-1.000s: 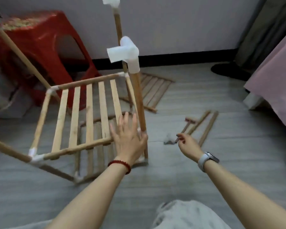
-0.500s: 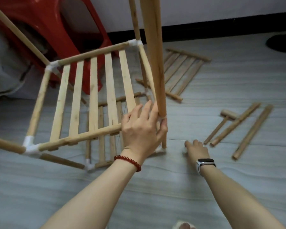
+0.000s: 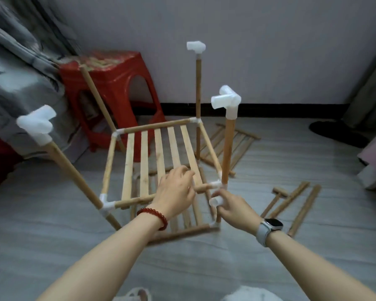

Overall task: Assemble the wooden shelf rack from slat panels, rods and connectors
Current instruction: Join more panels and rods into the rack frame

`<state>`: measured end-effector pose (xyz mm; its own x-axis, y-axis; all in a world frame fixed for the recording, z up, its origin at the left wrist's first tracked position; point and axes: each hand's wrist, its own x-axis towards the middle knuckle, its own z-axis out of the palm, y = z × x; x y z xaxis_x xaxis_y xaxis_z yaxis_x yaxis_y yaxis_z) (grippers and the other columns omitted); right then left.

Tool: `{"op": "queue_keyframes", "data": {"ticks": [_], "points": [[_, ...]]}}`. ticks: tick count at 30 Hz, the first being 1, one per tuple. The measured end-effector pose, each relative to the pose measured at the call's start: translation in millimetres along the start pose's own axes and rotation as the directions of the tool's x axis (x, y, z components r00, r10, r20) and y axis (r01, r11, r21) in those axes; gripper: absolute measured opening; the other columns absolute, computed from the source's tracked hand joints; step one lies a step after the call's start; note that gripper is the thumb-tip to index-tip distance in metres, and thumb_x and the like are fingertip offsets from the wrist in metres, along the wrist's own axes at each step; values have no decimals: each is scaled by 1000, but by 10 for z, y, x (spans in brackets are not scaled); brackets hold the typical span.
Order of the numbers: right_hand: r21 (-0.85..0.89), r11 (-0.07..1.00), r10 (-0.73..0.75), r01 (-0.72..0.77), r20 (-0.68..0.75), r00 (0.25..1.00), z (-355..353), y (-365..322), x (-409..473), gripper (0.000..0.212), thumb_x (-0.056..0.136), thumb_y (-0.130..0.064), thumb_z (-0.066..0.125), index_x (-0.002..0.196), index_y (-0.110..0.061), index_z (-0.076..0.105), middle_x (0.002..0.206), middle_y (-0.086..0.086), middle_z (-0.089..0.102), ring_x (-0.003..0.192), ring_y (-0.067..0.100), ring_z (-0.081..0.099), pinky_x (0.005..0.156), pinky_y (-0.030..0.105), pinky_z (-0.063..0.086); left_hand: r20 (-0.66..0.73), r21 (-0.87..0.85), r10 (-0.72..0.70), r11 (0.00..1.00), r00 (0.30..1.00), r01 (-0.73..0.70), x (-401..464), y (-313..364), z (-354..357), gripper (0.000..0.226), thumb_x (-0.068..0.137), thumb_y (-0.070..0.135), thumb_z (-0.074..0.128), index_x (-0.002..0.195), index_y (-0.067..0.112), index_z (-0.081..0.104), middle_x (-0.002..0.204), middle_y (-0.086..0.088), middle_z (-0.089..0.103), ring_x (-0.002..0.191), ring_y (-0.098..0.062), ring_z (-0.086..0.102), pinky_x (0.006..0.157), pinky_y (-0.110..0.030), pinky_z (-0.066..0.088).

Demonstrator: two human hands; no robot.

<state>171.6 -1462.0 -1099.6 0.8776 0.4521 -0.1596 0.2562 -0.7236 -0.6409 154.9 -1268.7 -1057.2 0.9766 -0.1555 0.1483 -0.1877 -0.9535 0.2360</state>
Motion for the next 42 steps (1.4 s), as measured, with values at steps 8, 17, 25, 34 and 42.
{"op": "queue_keyframes", "data": {"ticks": [8,17,25,34,42], "points": [[47,980,-190,193,-60,980,-104,-1440,327,25,95,-26,47,119,-20,45,87,-5,59,73,10,60,61,26,50,-28,-85,-246,966,969,243,-794,-1027,-1092,17,93,34,49,84,27,62,81,11,64,81,-12,62,64,-25,44],[34,972,-231,232,-38,972,168,-2061,434,30,95,-26,47,122,-15,46,97,4,63,79,16,64,74,37,55,-169,-535,-513,765,842,359,-1066,-1477,-1205,17,96,23,52,112,26,54,96,15,58,90,-10,61,72,-15,45],[321,919,-107,227,-351,930,-413,-1941,47,26,95,-21,51,118,-13,42,87,3,59,65,9,60,51,17,48,7,-562,-173,814,985,147,-981,-833,-1199,6,88,22,65,89,27,67,86,10,71,82,-5,67,81,-35,54],[423,881,39,213,-514,857,-1569,-1537,-600,23,94,-13,53,115,-7,57,78,0,57,56,0,57,48,14,43,100,-287,107,955,989,-74,-331,519,-989,22,83,50,63,87,32,74,79,14,68,74,-1,60,66,-25,50],[-200,975,-70,-95,-686,725,-1996,-1468,-668,38,92,-22,49,129,-16,49,112,10,61,107,28,52,89,39,35,74,-166,249,958,966,-234,0,1051,-986,29,90,46,57,107,25,68,102,6,67,94,-12,61,80,-32,52]]}}
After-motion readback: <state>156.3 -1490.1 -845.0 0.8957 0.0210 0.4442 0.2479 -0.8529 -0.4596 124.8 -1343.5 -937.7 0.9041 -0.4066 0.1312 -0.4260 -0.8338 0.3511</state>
